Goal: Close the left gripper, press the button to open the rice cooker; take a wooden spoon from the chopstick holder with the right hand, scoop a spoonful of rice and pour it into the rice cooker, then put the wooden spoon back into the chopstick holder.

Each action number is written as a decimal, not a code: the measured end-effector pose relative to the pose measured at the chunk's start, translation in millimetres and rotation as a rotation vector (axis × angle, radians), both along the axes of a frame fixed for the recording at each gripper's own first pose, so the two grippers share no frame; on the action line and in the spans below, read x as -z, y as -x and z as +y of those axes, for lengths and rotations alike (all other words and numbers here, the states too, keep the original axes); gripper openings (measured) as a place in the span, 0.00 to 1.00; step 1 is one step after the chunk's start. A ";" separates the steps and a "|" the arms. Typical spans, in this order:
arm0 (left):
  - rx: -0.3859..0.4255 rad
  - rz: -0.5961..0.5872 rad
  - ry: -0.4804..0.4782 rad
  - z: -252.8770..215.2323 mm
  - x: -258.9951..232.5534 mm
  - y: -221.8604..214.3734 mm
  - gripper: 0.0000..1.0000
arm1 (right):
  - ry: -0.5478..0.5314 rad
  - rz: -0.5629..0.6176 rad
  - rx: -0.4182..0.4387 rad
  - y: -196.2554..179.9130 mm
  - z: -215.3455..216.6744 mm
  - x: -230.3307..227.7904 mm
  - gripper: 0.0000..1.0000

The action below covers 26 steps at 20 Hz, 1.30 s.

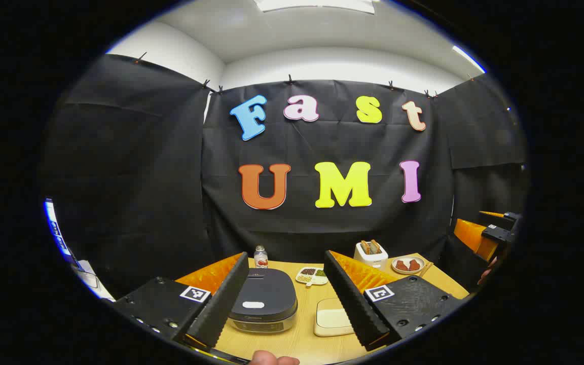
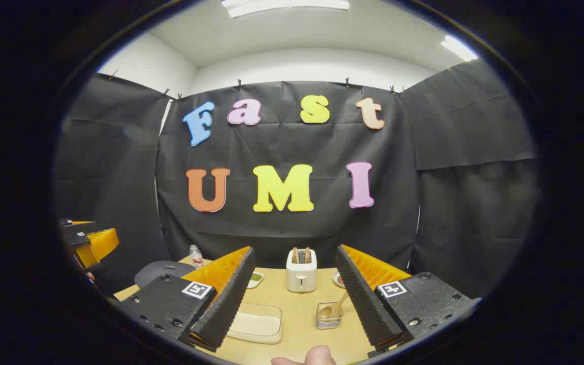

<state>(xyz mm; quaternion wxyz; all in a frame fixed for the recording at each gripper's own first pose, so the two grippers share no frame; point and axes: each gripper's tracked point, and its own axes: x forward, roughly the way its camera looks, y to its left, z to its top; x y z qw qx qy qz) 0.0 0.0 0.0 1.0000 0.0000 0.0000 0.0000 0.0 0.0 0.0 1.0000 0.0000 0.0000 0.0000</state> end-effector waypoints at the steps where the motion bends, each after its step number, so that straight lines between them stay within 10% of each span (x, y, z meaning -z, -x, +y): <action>1: 0.005 0.001 0.000 -3.0 -0.5 -1.3 0.95 | 0.000 -0.001 0.001 -0.6 -2.3 -0.9 1.00; 26: -0.015 0.059 -0.001 1.7 13.7 -3.6 0.95 | -0.005 0.018 0.003 -5.3 -23.8 5.9 1.00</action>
